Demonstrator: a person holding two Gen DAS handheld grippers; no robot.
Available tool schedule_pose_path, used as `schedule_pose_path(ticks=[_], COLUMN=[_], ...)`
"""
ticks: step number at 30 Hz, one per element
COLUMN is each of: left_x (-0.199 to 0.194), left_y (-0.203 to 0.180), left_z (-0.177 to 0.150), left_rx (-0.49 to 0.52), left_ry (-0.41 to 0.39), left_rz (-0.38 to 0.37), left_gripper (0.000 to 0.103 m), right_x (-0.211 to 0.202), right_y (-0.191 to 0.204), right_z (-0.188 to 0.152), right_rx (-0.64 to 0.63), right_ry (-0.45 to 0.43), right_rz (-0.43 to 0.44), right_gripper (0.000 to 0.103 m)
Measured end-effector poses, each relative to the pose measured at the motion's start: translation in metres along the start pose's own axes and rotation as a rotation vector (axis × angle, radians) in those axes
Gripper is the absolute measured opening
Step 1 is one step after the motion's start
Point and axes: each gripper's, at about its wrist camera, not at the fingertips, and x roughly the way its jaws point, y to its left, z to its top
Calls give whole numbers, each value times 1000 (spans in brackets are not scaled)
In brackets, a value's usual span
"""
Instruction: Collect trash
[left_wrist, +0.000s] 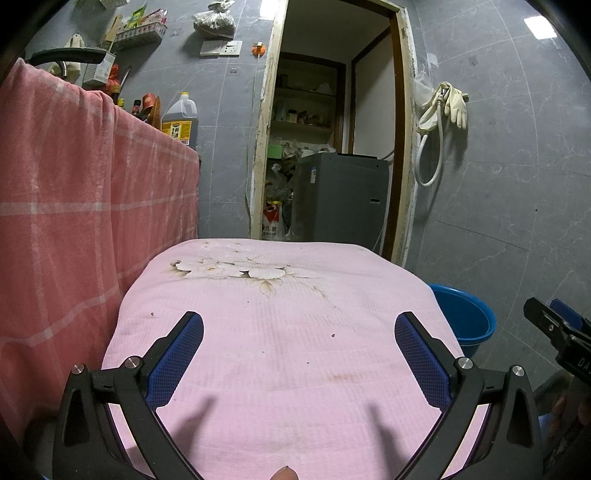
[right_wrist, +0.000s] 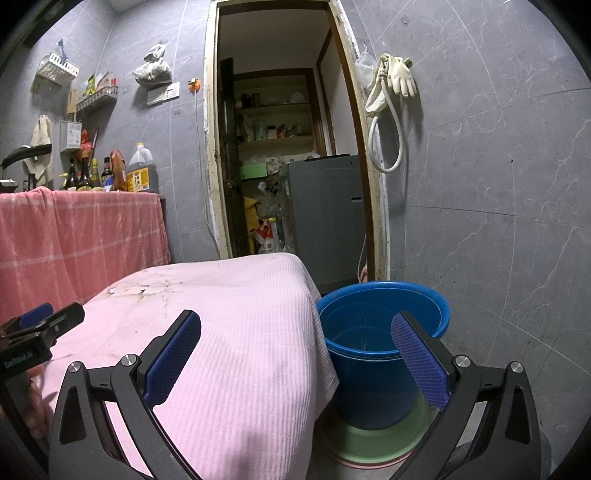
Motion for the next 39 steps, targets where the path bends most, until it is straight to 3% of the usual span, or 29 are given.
schedule_pose_path(ticks=[39], left_x=[-3], left_y=[1], left_z=[1], left_rx=[-9], left_ry=[-5], left_rz=[7], left_gripper=[102], right_x=[0], right_y=[0], right_z=[0], right_rx=[1], right_ry=[0], right_rz=[0], right_gripper=[103])
